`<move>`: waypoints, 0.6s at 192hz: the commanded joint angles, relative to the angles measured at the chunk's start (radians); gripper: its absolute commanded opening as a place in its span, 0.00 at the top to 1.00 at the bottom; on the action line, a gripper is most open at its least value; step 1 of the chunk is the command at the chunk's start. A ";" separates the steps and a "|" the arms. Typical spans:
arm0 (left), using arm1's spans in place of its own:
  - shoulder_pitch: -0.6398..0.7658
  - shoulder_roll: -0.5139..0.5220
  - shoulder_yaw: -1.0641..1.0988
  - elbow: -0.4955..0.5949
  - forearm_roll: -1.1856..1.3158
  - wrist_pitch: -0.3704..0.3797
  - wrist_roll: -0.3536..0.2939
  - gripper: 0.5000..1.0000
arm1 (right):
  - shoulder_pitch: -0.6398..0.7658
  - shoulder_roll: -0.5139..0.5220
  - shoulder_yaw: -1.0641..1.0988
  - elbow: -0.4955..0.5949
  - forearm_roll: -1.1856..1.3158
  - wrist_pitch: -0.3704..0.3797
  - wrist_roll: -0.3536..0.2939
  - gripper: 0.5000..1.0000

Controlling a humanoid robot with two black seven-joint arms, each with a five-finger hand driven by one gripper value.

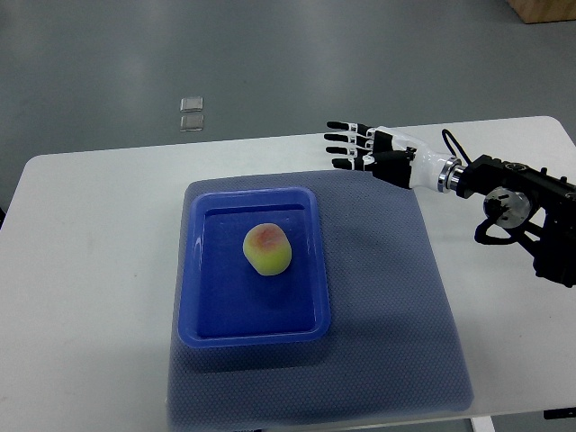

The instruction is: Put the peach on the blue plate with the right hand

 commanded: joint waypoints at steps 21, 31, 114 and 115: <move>0.001 0.000 0.000 0.002 0.000 0.002 0.002 0.00 | -0.055 -0.005 -0.001 -0.006 0.142 -0.024 -0.027 0.14; 0.003 0.000 0.000 0.003 0.000 0.002 0.002 0.00 | -0.068 -0.005 0.001 -0.006 0.148 -0.038 -0.028 0.14; 0.003 0.000 0.001 0.000 0.000 0.000 0.002 0.00 | -0.079 -0.017 0.004 -0.014 0.153 -0.038 -0.019 0.14; 0.003 0.000 0.001 0.000 0.000 0.000 0.002 0.00 | -0.079 -0.017 0.004 -0.014 0.153 -0.038 -0.019 0.14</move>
